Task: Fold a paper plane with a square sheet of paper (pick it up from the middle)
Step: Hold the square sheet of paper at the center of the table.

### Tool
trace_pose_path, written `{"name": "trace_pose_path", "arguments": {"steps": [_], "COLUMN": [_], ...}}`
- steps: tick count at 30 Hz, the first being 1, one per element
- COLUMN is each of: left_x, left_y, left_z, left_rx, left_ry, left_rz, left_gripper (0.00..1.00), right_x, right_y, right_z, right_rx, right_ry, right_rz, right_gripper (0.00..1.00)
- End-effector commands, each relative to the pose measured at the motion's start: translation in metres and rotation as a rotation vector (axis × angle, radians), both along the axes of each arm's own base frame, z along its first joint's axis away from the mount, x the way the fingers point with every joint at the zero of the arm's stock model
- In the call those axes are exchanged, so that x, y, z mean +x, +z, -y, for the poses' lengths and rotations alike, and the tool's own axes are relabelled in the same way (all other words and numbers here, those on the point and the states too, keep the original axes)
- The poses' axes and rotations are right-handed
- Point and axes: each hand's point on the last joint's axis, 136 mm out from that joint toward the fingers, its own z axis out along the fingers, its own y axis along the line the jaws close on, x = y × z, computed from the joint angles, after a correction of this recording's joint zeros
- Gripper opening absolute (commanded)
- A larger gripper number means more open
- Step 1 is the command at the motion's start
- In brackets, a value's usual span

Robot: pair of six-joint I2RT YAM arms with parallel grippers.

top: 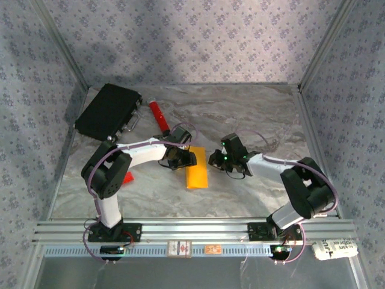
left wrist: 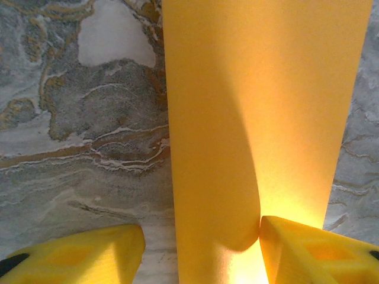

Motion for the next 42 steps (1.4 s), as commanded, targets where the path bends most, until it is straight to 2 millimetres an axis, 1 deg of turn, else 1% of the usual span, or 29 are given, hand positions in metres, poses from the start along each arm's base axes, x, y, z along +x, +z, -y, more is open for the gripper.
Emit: {"name": "trace_pose_path", "arguments": {"steps": [1,5,11,18,20,22,24,27,31,34,36,39,42], "left_x": [-0.017,-0.018,-0.018,-0.017,-0.017,-0.013,-0.009,0.001,0.014,0.017,0.018,0.018,0.015], "left_y": [-0.057,-0.057,-0.058,-0.056,-0.053,-0.044,-0.028,0.004,0.047,0.07,0.08,0.084,0.081], "left_z": [-0.018,-0.018,-0.018,-0.014,-0.012,-0.008,0.0,0.01,0.015,0.019,0.023,0.029,0.037], "left_rx": [0.122,0.121,0.118,0.11,0.101,0.077,0.036,-0.038,-0.155,-0.239,-0.319,-0.43,-0.525], "left_ry": [-0.025,-0.025,-0.025,-0.03,-0.031,-0.029,-0.032,-0.025,0.005,0.01,0.016,0.037,0.034], "left_rz": [-0.066,-0.066,-0.066,-0.062,-0.061,-0.051,-0.029,0.021,0.094,0.137,0.149,0.14,0.111], "left_gripper": [0.58,0.58,0.58,0.58,0.58,0.58,0.59,0.6,0.62,0.61,0.57,0.36,0.17], "right_x": [0.006,0.007,0.007,-0.016,-0.022,-0.026,-0.026,-0.023,-0.02,-0.019,-0.019,-0.018,-0.018], "right_y": [0.009,0.001,-0.012,-0.055,-0.063,-0.068,-0.068,-0.062,-0.058,-0.058,-0.059,-0.06,-0.062], "right_z": [-0.027,-0.039,-0.047,-0.026,-0.018,-0.011,-0.006,-0.003,-0.003,-0.004,-0.003,-0.002,0.0], "right_rx": [0.071,0.081,0.087,-0.018,-0.057,-0.087,-0.104,-0.114,-0.12,-0.115,-0.117,-0.124,-0.131], "right_ry": [0.049,0.07,0.081,0.079,0.082,0.085,0.097,0.129,0.178,0.189,0.184,0.171,0.16], "right_rz": [0.014,-0.005,-0.036,-0.141,-0.154,-0.159,-0.158,-0.141,-0.14,-0.145,-0.148,-0.148,-0.15], "right_gripper": [0.0,0.0,0.0,0.0,0.0,0.0,0.0,0.0,0.0,0.0,0.0,0.0,0.0]}}
